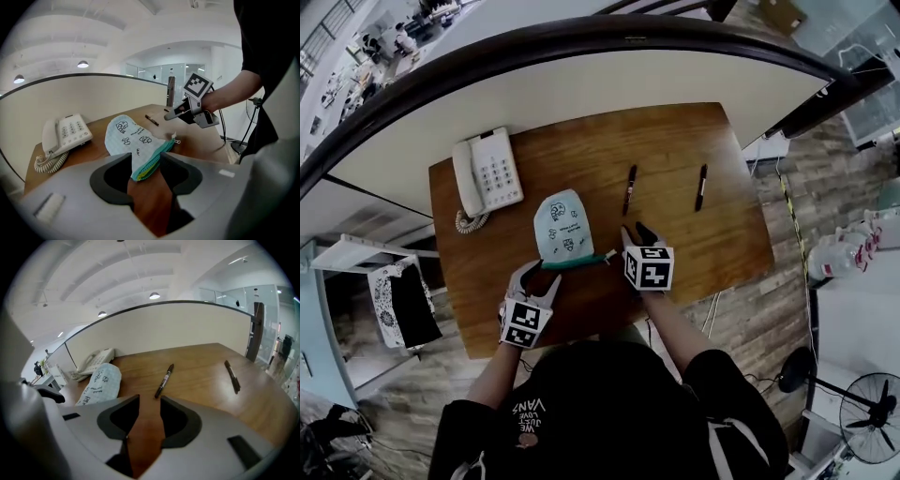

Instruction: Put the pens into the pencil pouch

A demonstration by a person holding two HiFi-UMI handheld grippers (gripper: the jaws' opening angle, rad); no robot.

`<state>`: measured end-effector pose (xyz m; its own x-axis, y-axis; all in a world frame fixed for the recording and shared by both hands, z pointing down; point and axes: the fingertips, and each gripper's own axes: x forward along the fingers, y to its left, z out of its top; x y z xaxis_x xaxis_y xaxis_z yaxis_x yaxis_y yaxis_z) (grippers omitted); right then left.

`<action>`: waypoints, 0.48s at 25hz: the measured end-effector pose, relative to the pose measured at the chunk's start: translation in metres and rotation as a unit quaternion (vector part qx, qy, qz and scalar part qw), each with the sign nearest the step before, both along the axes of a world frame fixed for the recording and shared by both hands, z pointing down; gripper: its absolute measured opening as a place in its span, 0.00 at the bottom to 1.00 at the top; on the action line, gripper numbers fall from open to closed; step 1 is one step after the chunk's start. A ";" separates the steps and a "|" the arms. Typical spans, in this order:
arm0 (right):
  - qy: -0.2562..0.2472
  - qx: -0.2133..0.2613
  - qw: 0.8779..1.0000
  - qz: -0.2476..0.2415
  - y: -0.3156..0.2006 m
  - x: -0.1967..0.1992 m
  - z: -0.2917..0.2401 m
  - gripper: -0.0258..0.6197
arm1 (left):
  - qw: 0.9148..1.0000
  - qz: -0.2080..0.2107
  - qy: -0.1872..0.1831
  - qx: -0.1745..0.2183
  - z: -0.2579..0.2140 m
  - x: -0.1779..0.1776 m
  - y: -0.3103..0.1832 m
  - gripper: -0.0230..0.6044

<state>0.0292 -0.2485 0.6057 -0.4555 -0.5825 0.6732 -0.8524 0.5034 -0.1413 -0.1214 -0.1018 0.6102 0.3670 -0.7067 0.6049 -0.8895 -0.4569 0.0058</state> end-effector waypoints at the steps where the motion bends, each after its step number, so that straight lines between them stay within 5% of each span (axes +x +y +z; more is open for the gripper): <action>1: 0.006 0.002 1.000 -0.001 -0.008 -0.002 0.002 0.24 | 1.000 0.000 -0.005 -0.001 0.004 0.000 0.000 0.31; 12: 0.045 -0.020 0.999 0.007 -0.056 -0.015 0.037 0.24 | 0.999 -0.035 -0.012 -0.013 0.016 -0.004 -0.004 0.31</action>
